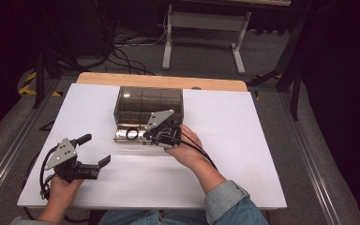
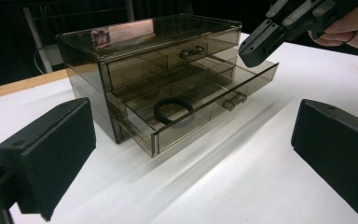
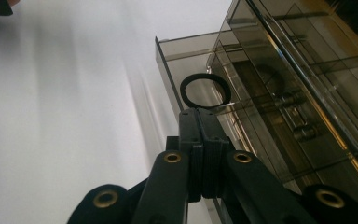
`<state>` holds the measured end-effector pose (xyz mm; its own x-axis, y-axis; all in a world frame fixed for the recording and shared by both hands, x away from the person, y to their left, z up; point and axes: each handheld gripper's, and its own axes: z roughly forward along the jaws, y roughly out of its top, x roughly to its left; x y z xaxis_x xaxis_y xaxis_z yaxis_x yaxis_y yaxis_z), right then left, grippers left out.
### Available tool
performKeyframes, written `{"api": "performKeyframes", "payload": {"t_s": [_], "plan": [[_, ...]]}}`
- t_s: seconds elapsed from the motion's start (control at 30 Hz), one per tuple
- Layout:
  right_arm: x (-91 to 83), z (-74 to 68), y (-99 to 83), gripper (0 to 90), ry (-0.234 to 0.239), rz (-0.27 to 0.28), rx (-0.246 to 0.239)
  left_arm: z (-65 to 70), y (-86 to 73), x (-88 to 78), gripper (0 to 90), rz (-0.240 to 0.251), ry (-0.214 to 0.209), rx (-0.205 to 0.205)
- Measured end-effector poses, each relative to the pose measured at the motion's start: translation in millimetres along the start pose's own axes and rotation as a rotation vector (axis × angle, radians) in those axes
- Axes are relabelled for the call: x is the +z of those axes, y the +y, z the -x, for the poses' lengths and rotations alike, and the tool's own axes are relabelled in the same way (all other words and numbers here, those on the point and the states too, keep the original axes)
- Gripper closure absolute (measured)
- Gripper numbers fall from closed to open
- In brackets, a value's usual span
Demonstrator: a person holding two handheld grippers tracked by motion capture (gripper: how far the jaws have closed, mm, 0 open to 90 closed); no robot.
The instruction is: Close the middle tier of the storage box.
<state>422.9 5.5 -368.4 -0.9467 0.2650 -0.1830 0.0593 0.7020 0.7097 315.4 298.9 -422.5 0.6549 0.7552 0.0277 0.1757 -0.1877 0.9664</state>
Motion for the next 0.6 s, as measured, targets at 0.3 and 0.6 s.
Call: {"api": "performKeyframes", "payload": {"t_s": [0.3,0.6], "plan": [[-3.6,0.6,-13.9,90.0,0.005,-0.037,0.019,0.0,0.4,0.4,0.4,-0.006,0.001,0.008],[0.4,-0.5,-20.6,90.0,0.024,-0.085,0.017,0.1,0.0,0.7,0.5,0.000,0.000,-0.001]]}}
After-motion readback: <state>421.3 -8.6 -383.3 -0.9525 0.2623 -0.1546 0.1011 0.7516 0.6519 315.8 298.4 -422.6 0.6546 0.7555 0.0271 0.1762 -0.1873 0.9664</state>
